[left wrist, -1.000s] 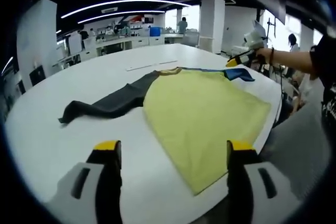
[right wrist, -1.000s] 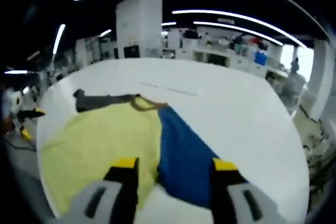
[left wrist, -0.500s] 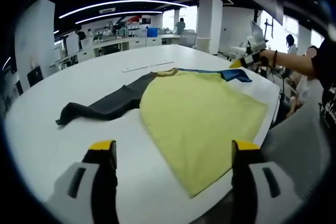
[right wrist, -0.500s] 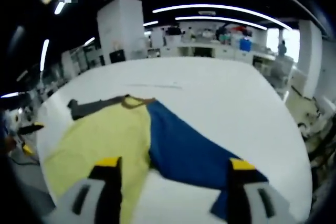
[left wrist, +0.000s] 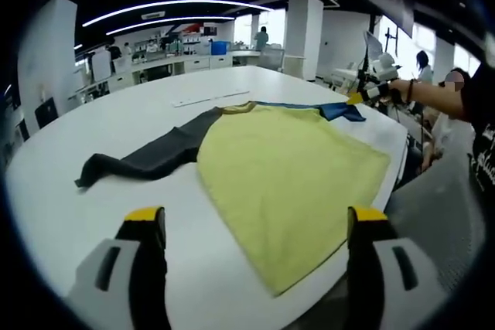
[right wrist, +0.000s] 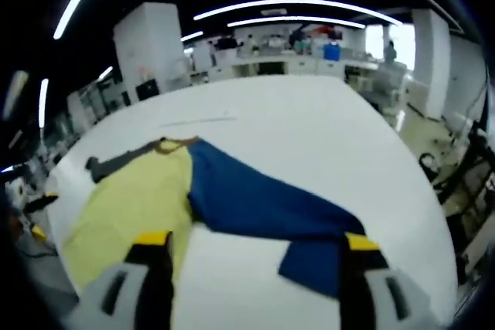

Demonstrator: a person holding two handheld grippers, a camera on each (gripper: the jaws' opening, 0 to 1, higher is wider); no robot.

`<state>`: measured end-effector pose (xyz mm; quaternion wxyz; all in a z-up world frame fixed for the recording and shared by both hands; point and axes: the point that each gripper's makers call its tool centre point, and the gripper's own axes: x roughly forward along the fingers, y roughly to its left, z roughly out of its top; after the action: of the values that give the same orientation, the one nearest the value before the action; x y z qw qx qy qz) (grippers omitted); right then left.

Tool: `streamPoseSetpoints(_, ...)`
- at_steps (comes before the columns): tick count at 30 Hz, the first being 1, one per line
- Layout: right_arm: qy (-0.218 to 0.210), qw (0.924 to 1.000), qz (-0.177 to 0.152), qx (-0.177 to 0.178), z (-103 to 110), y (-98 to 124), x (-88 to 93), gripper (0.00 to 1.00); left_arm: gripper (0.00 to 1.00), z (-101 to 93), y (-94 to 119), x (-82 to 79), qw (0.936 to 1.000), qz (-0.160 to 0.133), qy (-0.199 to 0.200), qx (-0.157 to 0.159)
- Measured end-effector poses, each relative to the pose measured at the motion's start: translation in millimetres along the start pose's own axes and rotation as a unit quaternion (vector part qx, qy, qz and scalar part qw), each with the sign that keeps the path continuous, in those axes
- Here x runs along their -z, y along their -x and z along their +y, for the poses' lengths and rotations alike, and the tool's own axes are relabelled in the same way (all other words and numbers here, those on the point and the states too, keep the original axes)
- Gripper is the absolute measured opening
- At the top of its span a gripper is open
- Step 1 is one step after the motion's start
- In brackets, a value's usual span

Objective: Fold the garment on the visible template until the final outline fits inside the template.

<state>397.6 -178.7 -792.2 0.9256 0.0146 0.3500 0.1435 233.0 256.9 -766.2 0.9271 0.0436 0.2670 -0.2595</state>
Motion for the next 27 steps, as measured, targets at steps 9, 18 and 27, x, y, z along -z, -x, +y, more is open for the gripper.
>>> streamPoseSetpoints(9,-0.029,0.9989,0.012,0.034,-20.2,11.4,26.7,0.87,0.99,-2.3,-5.1,3.1,0.9999,0.01,-0.005,0.013)
streamPoseSetpoints(18,-0.057,0.9955,0.012,0.075,-36.8,14.8,47.9,0.81,0.99,-6.5,-4.7,1.2,0.9999,0.008,-0.007,0.013)
streamPoseSetpoints(27,-0.081,0.9914,0.013,0.102,-49.6,15.6,64.7,0.67,0.97,-8.8,-5.0,5.1,0.9998,0.016,-0.002,0.012)
